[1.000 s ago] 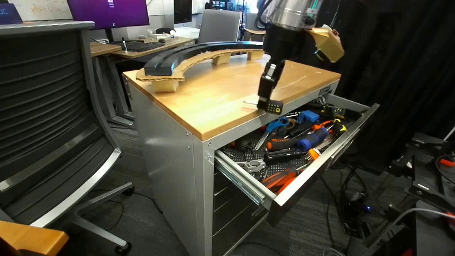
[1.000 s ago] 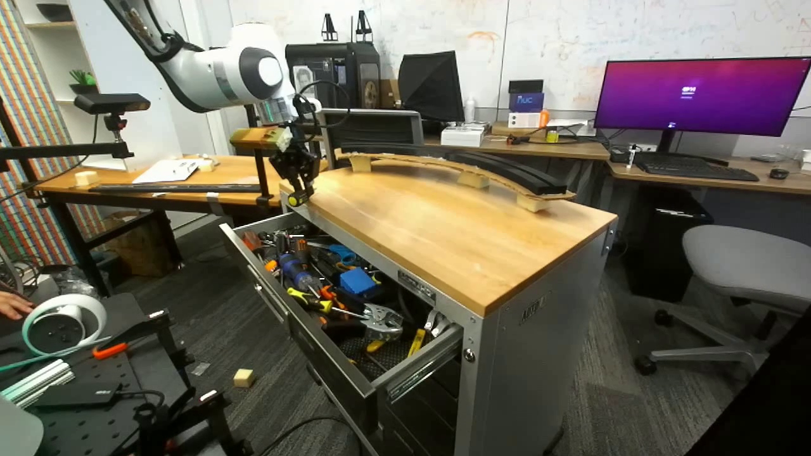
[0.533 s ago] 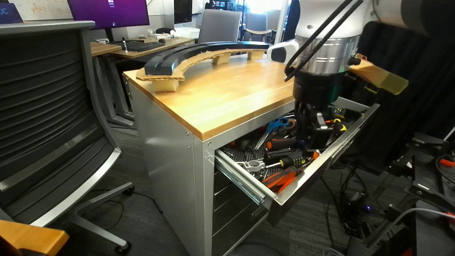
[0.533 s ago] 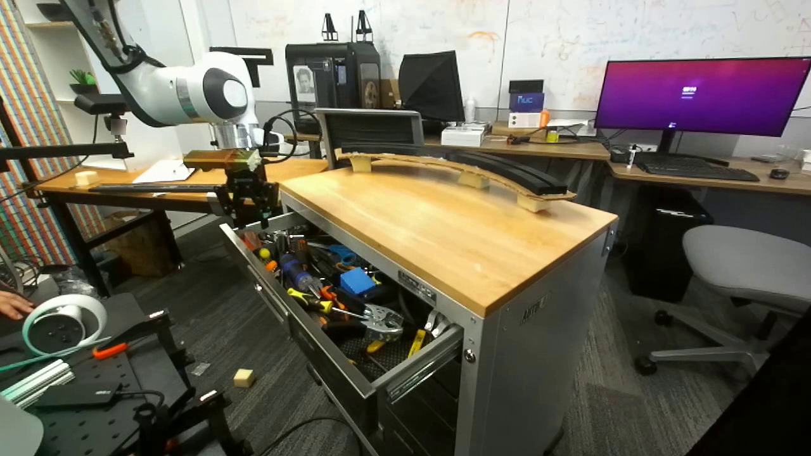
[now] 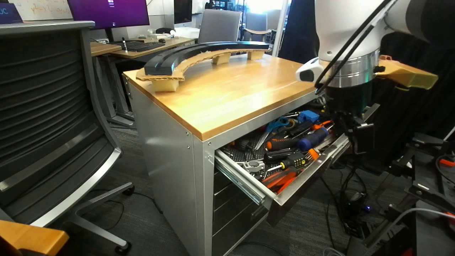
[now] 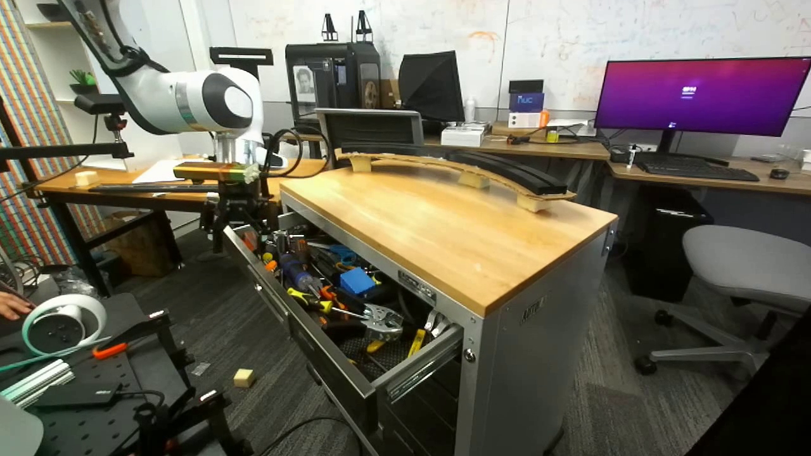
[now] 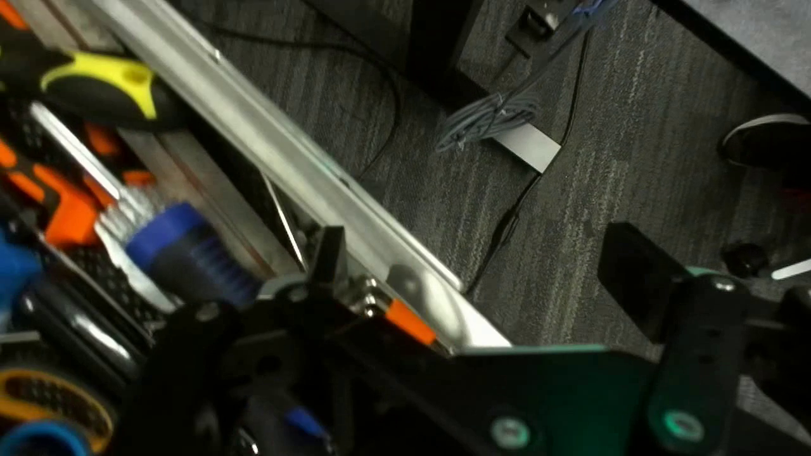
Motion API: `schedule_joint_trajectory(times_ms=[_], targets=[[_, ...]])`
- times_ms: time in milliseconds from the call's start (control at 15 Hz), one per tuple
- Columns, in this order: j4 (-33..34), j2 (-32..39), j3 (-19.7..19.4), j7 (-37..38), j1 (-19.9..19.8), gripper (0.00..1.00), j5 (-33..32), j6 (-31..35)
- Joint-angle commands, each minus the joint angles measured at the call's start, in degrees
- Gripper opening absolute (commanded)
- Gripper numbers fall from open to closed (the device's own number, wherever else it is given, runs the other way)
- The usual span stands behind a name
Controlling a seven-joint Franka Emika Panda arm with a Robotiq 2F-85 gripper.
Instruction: Put the screwdriver in the topmost drawer and then close the drawer
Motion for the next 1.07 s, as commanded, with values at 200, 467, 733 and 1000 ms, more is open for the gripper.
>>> schedule_joint_trajectory(times_ms=[200,467,733,1000], targets=[[-6.01,1.45,-4.36,14.97,-2.05,0.6,0.83,7.49],[-2.82,5.01,-6.56,23.82,0.11,0.28,-2.21,15.69],[0.66,6.78,-10.87,36.76,6.03,0.06,-15.25,18.99],[5.19,9.26,-15.23,49.8,10.36,0.05,-30.02,18.71]])
